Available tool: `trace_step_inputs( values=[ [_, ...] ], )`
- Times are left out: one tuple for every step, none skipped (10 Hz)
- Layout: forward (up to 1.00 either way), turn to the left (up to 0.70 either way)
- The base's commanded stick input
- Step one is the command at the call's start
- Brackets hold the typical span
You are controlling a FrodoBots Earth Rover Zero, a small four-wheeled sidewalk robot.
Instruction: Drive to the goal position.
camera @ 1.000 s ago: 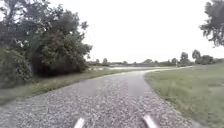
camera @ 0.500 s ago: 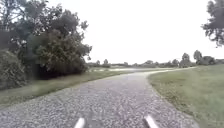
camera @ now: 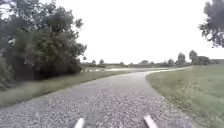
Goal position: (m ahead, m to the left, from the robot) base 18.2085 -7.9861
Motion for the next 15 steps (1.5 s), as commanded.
trace_step_inputs(
  values=[
    [0.85,-0.24],
    [0.85,-0.10],
    [0.85,0.00],
    [0.85,0.00],
    [0.85,0.00],
    [0.85,0.00],
    [0.85,0.00],
    [0.85,0.00],
    [0.85,0.00],
    [0.85,-0.02],
    [0.85,-0.06],
    [0.85,-0.25],
    [0.85,-0.34],
    [0.85,0.00],
    [0.85,0.00]
  ],
)
